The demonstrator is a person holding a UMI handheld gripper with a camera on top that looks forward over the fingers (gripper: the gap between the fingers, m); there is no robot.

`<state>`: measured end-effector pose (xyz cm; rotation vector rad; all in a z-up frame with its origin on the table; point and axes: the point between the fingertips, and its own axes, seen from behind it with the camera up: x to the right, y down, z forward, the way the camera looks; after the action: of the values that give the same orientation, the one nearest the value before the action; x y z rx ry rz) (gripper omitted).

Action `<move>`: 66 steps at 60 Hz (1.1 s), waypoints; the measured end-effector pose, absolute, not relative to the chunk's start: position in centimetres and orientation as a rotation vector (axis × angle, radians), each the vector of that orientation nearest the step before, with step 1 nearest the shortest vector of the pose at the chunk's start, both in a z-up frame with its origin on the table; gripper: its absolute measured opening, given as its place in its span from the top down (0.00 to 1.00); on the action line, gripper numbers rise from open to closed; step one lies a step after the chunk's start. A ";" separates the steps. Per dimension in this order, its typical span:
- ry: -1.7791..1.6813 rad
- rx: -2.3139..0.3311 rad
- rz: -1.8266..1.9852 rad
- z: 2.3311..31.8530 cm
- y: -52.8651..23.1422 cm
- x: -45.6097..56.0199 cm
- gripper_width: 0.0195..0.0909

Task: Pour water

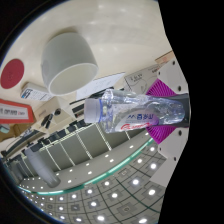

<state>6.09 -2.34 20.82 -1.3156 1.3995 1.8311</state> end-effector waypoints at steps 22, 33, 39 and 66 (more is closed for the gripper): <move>0.510 -1.706 0.979 30.3 -2.2 12.9 0.81; 0.213 -1.716 0.522 32.5 -1.9 20.6 0.81; 0.084 -1.726 0.264 31.3 -2.1 25.3 0.81; 0.012 -1.939 -0.022 11.2 -1.8 33.8 0.81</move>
<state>33.81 -1.81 11.18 -1.9391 0.0118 -0.0220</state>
